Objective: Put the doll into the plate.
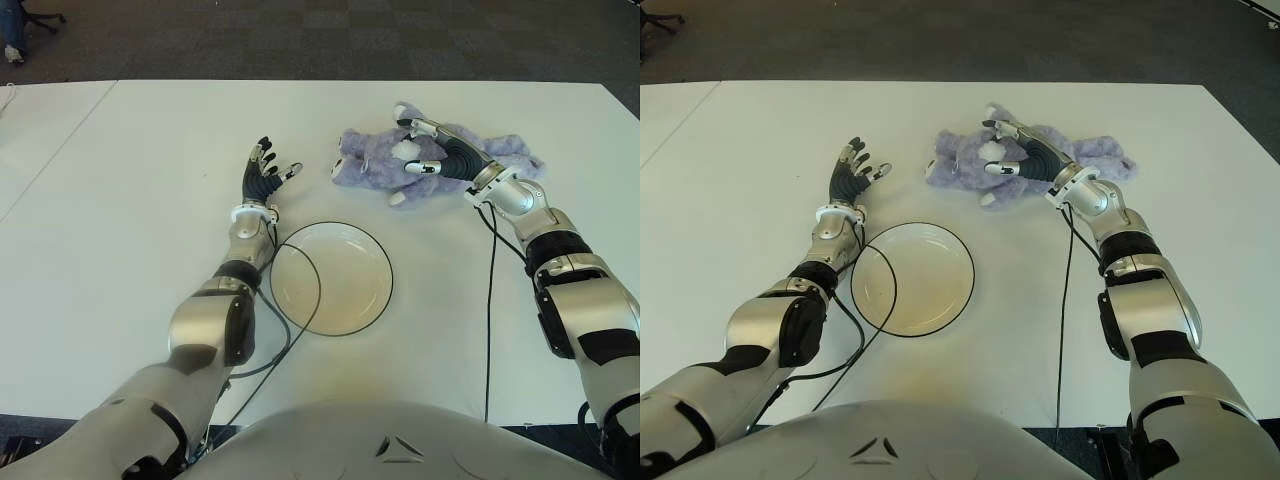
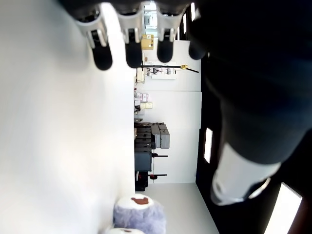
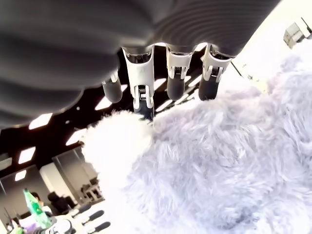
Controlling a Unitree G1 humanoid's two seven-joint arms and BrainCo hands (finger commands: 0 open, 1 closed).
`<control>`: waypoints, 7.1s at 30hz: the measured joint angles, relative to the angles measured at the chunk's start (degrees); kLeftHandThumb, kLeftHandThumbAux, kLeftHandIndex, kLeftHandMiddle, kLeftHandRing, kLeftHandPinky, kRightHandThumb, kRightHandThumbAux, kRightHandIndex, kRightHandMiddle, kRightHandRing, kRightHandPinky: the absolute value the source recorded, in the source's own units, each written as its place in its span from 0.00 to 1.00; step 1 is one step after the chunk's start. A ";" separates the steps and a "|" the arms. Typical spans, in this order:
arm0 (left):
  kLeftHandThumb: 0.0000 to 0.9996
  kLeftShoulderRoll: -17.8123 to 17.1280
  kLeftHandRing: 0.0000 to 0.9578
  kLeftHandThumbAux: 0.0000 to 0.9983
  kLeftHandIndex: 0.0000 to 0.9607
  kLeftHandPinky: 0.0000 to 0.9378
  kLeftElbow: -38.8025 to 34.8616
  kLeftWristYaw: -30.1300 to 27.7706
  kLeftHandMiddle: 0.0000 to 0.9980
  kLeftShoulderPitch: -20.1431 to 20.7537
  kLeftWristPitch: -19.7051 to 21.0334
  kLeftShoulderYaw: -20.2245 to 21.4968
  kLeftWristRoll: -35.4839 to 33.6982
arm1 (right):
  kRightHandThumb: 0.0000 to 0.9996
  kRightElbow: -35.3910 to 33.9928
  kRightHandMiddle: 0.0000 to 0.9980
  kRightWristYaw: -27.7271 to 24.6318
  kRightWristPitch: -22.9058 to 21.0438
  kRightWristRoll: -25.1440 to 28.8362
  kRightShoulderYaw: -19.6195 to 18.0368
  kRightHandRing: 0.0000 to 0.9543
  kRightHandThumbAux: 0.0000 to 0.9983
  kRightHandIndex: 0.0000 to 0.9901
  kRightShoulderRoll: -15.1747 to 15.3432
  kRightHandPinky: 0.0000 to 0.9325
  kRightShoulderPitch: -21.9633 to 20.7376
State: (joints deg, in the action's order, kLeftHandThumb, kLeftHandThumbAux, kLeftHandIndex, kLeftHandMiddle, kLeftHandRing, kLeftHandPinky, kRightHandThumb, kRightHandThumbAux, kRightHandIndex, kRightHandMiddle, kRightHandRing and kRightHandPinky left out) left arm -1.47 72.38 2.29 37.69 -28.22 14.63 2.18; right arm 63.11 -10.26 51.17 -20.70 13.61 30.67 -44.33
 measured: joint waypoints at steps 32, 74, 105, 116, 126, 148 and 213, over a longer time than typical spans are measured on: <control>0.00 0.00 0.10 0.80 0.02 0.15 0.00 0.01 0.09 0.05 0.00 -0.02 0.02 | 0.08 2.68 0.00 6.53 1.12 -4.07 1.86 0.00 0.27 0.00 0.48 0.00 -1.20; 0.00 -0.03 0.11 0.75 0.01 0.14 0.00 0.33 0.09 0.12 0.00 -0.20 0.34 | 0.06 8.92 0.00 18.56 -5.64 -9.39 3.59 0.00 0.35 0.00 2.32 0.00 -8.83; 0.01 -0.03 0.09 0.74 0.00 0.11 0.00 0.65 0.07 0.13 0.01 -0.27 0.78 | 0.10 10.33 0.00 16.95 -8.68 -8.22 1.20 0.00 0.40 0.08 2.30 0.00 -10.12; 0.01 -0.04 0.11 0.75 0.02 0.14 0.00 0.65 0.09 0.16 0.01 -0.15 0.72 | 0.11 14.08 0.00 17.42 -19.99 -9.66 3.50 0.00 0.44 0.12 -3.51 0.00 -7.24; 0.00 -0.01 0.13 0.75 0.03 0.17 0.00 1.27 0.11 -0.03 0.03 -0.26 0.76 | 0.18 13.90 0.00 17.84 -24.46 -9.50 3.54 0.00 0.55 0.14 -6.02 0.00 -7.27; 0.00 0.00 0.13 0.73 0.03 0.15 0.01 1.32 0.11 -0.06 0.05 -0.21 0.72 | 0.35 13.67 0.00 15.73 -30.83 -8.26 1.13 0.00 0.66 0.23 -8.00 0.00 -8.47; 0.00 0.54 0.13 0.71 0.04 0.14 -0.01 2.23 0.12 0.17 0.07 -0.19 0.67 | 0.71 8.39 0.85 21.60 -11.06 -11.95 6.28 0.90 0.71 0.44 3.97 0.91 -11.77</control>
State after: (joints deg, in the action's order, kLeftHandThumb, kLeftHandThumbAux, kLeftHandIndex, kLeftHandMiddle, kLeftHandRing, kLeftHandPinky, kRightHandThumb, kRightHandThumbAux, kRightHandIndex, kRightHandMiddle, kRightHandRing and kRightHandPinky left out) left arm -0.93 72.37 4.52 37.86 -28.15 14.44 2.85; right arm 71.49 11.34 40.11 -32.65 19.89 34.64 -56.09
